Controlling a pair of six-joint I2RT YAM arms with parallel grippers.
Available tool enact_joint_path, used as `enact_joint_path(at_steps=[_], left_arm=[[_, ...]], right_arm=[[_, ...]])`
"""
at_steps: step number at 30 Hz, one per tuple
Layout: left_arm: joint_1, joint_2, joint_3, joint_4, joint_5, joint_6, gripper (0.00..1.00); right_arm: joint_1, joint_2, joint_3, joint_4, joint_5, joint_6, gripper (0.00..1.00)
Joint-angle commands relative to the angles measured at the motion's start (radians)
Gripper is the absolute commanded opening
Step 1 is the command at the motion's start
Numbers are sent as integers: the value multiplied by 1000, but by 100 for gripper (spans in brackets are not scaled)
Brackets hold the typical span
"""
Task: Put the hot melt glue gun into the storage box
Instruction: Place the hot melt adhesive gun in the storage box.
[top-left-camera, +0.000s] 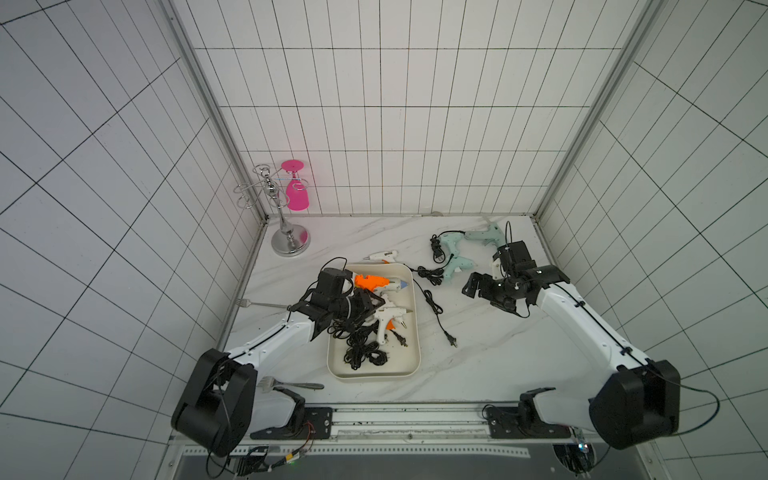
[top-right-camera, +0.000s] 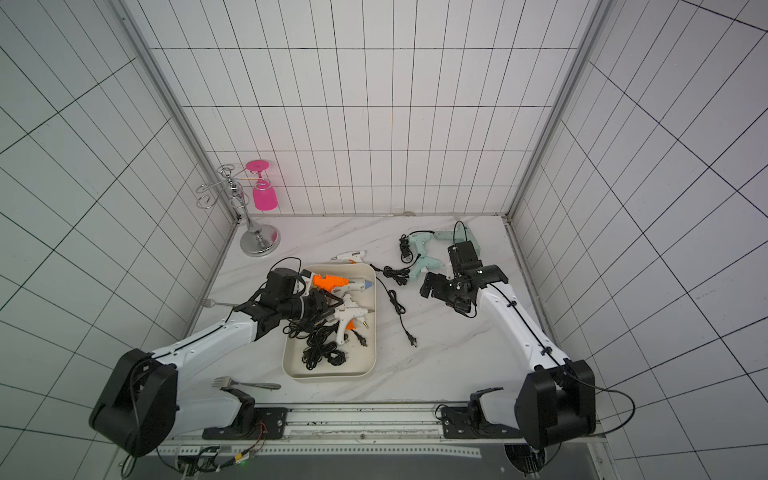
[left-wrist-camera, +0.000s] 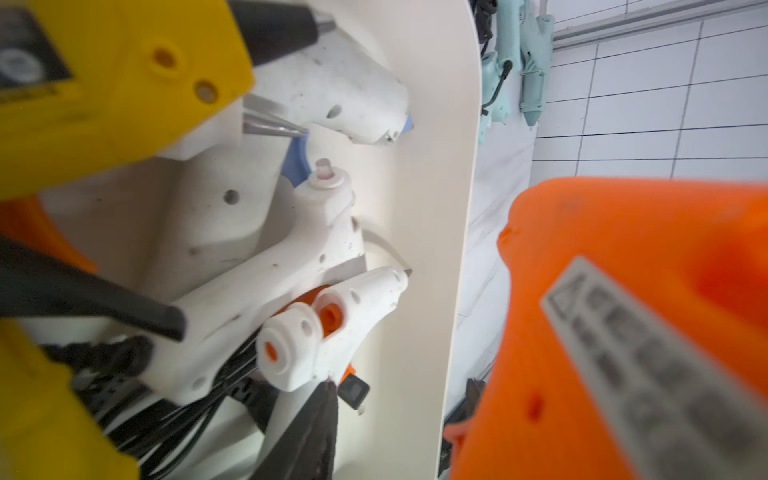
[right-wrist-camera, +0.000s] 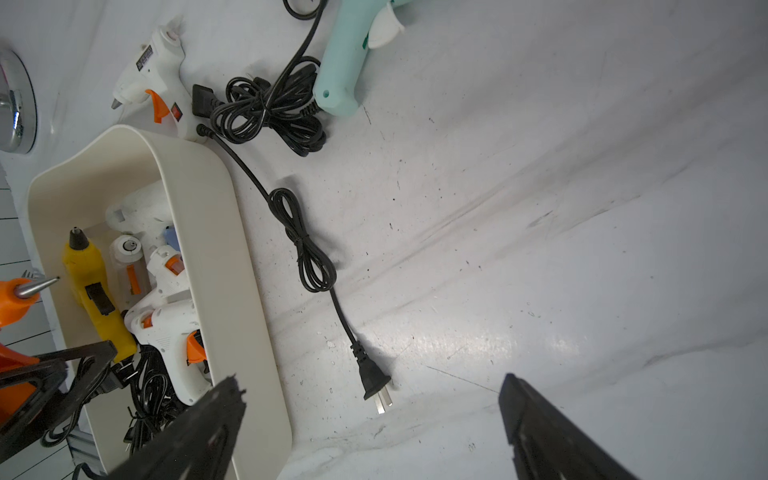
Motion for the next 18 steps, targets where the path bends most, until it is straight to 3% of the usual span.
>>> enact_joint_path(at_steps=[1,7,18], left_arm=[[6,15,60,69,69,-136,7],[6,138,64,181,154,-337,10],[-9,283,59,323,190,-459,22]], right_arm=[[7,16,-11,0,3,2,99],[9,62,18,2,-11,-18,99],[22,143,42,21,-36,-17,99]])
